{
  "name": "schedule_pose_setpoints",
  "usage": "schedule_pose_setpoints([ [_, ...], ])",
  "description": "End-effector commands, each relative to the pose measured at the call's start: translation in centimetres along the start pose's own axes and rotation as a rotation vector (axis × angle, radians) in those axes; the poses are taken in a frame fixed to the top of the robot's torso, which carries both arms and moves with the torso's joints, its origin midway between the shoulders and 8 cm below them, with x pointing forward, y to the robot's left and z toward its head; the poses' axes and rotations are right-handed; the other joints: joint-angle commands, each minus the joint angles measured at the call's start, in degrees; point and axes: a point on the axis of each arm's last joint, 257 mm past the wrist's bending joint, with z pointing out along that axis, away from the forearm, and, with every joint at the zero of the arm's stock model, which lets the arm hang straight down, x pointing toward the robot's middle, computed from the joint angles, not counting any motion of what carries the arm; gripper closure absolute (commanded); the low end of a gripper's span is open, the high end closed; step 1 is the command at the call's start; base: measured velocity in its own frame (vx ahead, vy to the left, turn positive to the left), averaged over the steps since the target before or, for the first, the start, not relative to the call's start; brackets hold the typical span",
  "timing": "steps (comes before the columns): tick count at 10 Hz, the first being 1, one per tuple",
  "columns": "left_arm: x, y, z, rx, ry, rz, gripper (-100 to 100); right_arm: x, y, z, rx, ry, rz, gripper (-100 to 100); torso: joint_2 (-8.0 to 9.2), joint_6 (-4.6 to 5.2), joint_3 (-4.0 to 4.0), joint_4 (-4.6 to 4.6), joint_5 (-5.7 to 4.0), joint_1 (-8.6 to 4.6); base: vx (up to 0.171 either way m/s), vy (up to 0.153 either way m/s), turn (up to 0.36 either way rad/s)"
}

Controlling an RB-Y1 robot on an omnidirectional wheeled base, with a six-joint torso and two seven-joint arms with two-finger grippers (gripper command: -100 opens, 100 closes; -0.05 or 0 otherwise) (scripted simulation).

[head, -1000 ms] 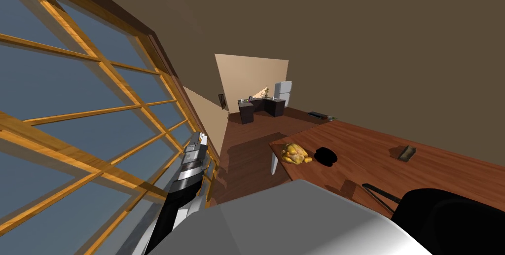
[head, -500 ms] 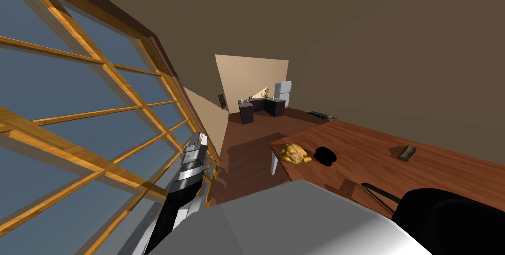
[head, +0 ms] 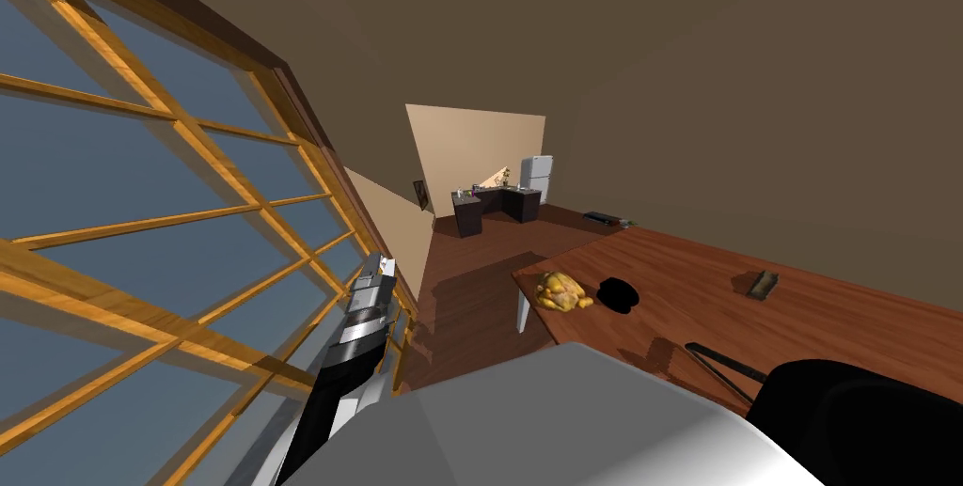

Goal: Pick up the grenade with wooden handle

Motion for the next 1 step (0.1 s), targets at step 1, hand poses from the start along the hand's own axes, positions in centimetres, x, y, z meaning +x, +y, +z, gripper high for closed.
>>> schedule_pose_setpoints([
  [1, 0.00, 0.00, 0.00, 0.000, 0.000, 0.000, 0, 0.00, 0.00, 0.00, 0.000, 0.000, 0.000, 0, 0.00, 0.00, 0.00, 0.00, 0.00, 0.00, 0.002, 0.006, 0.001],
])
